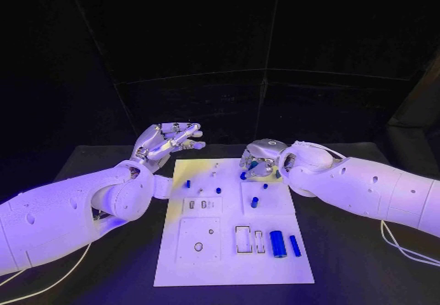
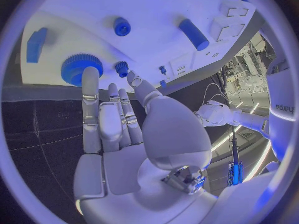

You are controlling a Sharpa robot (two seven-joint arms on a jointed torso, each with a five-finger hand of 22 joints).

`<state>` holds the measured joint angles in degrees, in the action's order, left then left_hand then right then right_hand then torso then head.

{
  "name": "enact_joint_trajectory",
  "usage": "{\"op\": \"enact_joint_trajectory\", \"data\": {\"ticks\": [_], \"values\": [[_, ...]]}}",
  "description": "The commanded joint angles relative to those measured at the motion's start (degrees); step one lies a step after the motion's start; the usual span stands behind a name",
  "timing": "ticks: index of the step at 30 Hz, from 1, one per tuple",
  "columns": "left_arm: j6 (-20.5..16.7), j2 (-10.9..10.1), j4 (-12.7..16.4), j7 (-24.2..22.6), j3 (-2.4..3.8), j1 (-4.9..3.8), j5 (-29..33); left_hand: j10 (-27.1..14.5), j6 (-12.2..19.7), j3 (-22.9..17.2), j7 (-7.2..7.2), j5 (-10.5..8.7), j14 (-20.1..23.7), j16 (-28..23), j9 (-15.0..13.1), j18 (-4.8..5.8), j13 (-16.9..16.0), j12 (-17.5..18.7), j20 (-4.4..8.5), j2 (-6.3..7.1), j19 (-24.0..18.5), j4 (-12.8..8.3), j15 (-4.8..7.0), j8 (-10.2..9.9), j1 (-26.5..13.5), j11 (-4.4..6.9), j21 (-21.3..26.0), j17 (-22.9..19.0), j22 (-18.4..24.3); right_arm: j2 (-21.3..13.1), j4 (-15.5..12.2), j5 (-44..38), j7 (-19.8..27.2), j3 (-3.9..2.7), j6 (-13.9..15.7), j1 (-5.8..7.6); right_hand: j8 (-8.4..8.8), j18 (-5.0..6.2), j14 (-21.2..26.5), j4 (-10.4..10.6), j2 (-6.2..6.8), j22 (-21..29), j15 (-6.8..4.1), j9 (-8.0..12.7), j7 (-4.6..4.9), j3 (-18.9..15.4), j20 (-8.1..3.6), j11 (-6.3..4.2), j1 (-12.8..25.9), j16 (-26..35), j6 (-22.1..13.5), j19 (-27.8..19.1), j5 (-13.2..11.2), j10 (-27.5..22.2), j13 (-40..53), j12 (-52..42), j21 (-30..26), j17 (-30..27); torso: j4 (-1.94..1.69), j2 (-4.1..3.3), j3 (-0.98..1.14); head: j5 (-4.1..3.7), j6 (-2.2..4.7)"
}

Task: Assemble the parts on the task board

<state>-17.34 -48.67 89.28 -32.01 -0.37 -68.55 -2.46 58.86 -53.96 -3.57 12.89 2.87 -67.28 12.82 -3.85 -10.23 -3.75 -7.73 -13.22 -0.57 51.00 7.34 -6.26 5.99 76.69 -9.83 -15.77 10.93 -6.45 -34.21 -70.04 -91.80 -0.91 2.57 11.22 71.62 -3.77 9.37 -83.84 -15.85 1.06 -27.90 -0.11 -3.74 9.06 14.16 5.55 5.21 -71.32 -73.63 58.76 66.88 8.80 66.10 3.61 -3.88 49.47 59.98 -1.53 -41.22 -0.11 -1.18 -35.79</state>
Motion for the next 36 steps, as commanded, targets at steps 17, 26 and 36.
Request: {"op": "enact_joint_trajectory", "data": {"ticks": [17,26,36], "values": [[0.8,-0.1,0.1,0.3,0.06,-0.10,-0.4,-1.0,0.3,0.2,0.57,0.16,0.5,-0.7,0.1,-0.31,0.1,0.8,-0.04,-0.51,0.3,-0.5,-0.38,-0.8,-0.3,-0.19,0.0,0.2,0.3,2.8,3.0,-2.2,-1.1,-0.03,-5.5,0.12,-0.21,0.86,-2.6,0.5,-1.16,-3.3,0.18,-0.2,0.11,1.7,0.25,-0.07,0.0,-3.6,0.7,0.2,-0.2,1.2,0.1,-0.7,3.8,4.1,0.07,-0.23,0.10,0.33,-0.40],[0.8,0.1,-0.1,0.5,0.05,-0.10,-0.4,-1.0,0.3,0.2,0.57,0.16,0.5,-0.7,0.1,-0.31,0.1,0.8,-0.04,-0.51,0.3,-0.5,-0.38,-0.8,-0.3,-0.19,0.0,0.2,0.3,3.3,3.7,-2.2,-0.8,-0.01,-6.3,0.12,-0.30,0.81,-2.6,0.6,-1.56,-4.0,0.12,-0.2,0.08,2.4,0.22,-0.19,0.0,-4.2,1.3,0.2,-0.5,1.9,0.0,-0.8,4.5,4.6,0.17,-0.29,0.14,0.66,-0.43],[0.7,0.1,-0.1,0.6,0.05,-0.11,-0.4,-1.0,0.3,0.3,0.60,0.16,0.5,-0.8,0.1,-0.31,0.1,0.9,-0.05,-0.53,0.3,-0.5,-0.40,-0.8,-0.3,-0.22,0.1,0.2,0.3,3.6,4.2,-2.1,-0.5,-0.01,-6.1,0.12,-0.39,0.75,-2.3,0.6,-3.46,-5.1,-0.08,-0.2,0.08,5.6,0.06,-0.44,-1.1,-4.9,2.8,-0.3,-4.5,3.6,0.1,-1.0,6.0,5.0,0.14,-0.40,0.17,0.70,-0.68]]}}
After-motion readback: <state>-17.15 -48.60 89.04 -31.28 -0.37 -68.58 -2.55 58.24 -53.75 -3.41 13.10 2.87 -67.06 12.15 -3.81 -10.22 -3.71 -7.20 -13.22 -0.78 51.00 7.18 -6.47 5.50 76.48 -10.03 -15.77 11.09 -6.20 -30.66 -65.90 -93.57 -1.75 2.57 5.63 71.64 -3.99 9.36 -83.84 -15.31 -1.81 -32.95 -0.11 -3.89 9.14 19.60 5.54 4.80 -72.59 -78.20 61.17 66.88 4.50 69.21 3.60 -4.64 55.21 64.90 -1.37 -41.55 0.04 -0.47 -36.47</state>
